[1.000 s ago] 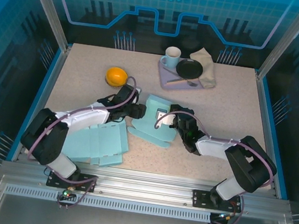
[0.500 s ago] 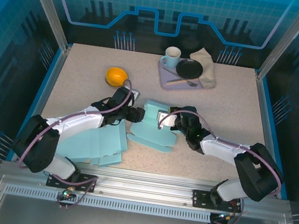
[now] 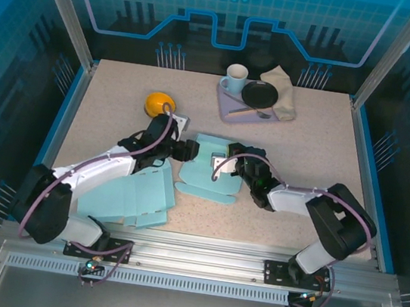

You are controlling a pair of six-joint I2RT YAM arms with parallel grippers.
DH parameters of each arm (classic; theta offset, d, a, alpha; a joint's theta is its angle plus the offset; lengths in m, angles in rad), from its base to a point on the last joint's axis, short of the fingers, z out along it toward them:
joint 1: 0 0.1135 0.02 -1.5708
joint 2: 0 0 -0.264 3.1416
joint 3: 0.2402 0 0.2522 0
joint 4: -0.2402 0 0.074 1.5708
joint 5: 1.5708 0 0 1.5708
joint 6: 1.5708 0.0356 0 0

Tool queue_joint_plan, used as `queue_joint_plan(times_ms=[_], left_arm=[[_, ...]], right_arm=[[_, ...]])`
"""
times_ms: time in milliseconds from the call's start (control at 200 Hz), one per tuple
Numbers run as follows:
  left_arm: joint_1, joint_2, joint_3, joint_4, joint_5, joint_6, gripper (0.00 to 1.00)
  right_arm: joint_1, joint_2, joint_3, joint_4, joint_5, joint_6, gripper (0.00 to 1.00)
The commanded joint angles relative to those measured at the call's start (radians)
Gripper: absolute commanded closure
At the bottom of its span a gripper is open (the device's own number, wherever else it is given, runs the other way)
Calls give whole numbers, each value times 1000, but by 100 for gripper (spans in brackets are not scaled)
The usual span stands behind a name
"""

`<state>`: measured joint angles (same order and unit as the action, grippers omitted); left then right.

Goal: Fold the paper box

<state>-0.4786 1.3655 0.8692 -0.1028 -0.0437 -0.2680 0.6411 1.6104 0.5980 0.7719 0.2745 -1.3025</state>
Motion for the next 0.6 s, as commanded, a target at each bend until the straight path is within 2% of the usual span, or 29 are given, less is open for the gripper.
queue_joint_plan(times_ms=[0,195,470,595], left_arm=[[30,-49,66,2,-12,-81,31],[41,78,164,-56,-1,-113,37],[42,241,180,-17,1,-151,56],[42,276,162,-18,-41,-167,65]], right_arm=[[20,46,29,170,46,-97,100],[34,107,62,194,51,-110,100],[45,153,41,218,55,-100,100],[43,160,24,228,57,-92,100]])
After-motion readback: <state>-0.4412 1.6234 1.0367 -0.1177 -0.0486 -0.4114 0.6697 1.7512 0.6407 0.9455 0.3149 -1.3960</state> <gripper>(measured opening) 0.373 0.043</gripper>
